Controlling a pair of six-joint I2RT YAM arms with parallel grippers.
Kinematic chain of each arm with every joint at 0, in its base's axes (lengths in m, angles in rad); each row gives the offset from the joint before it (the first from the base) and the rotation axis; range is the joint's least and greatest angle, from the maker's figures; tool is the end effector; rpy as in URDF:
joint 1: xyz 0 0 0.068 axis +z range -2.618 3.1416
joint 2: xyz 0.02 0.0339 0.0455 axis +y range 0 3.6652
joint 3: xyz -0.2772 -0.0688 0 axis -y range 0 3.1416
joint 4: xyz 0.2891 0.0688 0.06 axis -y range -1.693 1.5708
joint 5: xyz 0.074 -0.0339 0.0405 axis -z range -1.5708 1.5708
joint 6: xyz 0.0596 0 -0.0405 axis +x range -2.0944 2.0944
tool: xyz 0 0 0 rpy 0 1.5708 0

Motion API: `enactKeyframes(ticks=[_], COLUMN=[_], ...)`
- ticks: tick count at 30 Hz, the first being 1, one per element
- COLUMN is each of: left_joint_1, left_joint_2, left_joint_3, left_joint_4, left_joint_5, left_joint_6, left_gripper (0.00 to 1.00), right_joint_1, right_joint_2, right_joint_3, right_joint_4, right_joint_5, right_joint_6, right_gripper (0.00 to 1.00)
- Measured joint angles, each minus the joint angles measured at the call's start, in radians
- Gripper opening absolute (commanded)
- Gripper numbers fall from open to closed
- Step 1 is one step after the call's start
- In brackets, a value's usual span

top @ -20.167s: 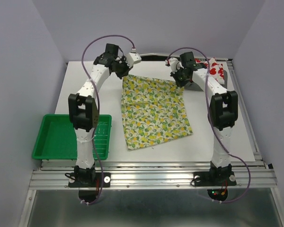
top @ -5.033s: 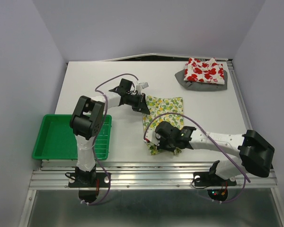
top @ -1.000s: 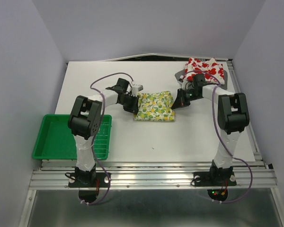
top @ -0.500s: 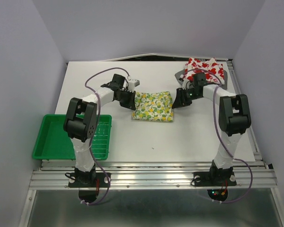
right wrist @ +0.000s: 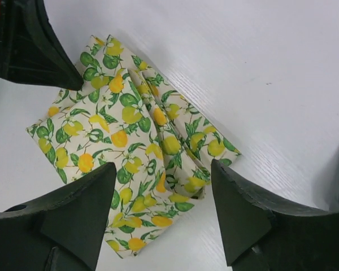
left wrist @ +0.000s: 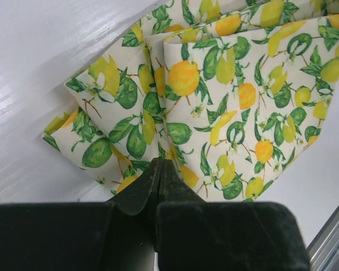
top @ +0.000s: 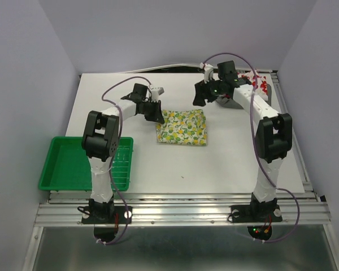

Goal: Fold and stack the skirts
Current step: Fold the skirt

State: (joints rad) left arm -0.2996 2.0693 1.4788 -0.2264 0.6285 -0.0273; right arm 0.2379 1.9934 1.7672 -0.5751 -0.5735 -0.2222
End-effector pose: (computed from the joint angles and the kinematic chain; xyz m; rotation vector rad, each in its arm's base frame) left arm 0.4767 -0.1839 0.1567 0.6182 2.2861 -0.9046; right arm 0.4931 0.1528 0.2708 -0.7898 2.1712 0.6838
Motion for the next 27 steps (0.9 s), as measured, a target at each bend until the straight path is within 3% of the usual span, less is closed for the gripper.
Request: enactKeyframes(ticks=[12, 18, 22, 25, 27], left_joint_1=[0.001, 0.001, 0.001, 0.001, 0.001], left_joint_2=[0.108, 0.11, 0.12, 0.123, 0.124], left_joint_3=[0.063, 0.069, 0.084, 0.093, 0.095], left_joint_4=[-0.003, -0.01, -0.019, -0.025, -0.027], left_joint_5=[-0.013, -0.015, -0.016, -0.017, -0.018], left_joint_6=[-0.049, -0.048, -0.048, -0.047, -0.045], left_gripper=[0.04, 0.04, 0.04, 0.04, 0.04], right_joint_1=[0.122, 0.134, 0.142, 0.148, 0.15], right_joint_2=[0.319, 0.393, 0.399, 0.399, 0.399], right_joint_3=[0.238, 0.278, 0.278, 0.278, 0.278], right_joint_4=[-0.077, -0.101, -0.122, -0.131, -0.133], right_joint_5=[0.068, 0.069, 0.059, 0.045, 0.038], right_joint_6=[-0.08, -0.103, -0.122, -0.131, -0.134], right_gripper=[0.73, 0.65, 0.47, 0.44, 0.51])
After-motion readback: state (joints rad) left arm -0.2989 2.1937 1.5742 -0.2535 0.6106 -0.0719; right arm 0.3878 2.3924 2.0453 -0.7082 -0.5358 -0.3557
